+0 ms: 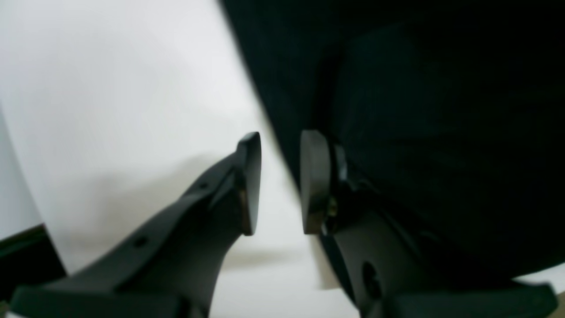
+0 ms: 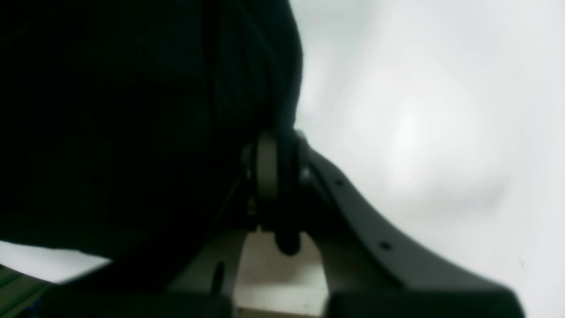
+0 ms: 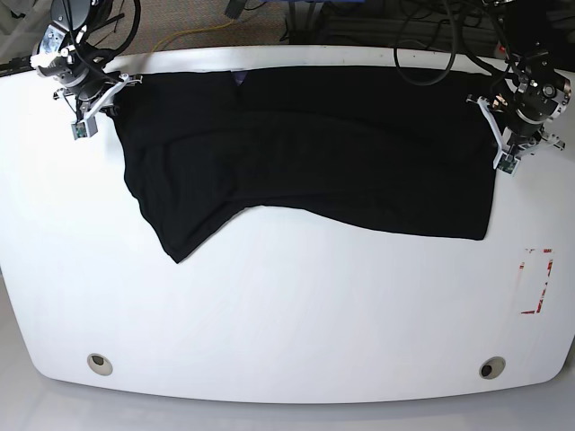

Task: Fold the T-shirt properly
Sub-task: 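Pull the shirt edge taut with both grippers to smooth it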

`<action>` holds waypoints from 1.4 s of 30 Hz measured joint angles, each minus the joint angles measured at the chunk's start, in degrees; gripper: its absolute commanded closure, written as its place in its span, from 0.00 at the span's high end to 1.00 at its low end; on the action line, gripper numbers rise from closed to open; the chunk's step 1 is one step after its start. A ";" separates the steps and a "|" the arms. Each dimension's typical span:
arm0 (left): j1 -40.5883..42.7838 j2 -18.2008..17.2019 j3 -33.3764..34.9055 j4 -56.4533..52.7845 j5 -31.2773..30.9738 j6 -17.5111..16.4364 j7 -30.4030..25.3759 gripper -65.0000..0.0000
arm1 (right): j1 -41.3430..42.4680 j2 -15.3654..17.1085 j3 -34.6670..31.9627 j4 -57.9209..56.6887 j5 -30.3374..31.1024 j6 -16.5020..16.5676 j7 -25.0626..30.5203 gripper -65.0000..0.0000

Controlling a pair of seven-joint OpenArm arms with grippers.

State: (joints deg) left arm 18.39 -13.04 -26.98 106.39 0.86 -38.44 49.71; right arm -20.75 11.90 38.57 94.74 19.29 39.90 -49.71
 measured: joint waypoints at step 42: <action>-3.78 -1.29 -3.74 2.62 -0.72 -1.64 0.07 0.73 | -2.19 -2.05 0.20 10.62 -0.48 0.17 -1.36 0.52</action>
State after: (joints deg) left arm 14.61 -14.33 -30.72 109.01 0.14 -40.07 49.78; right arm -22.94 9.85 38.76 105.36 18.81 40.07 -51.07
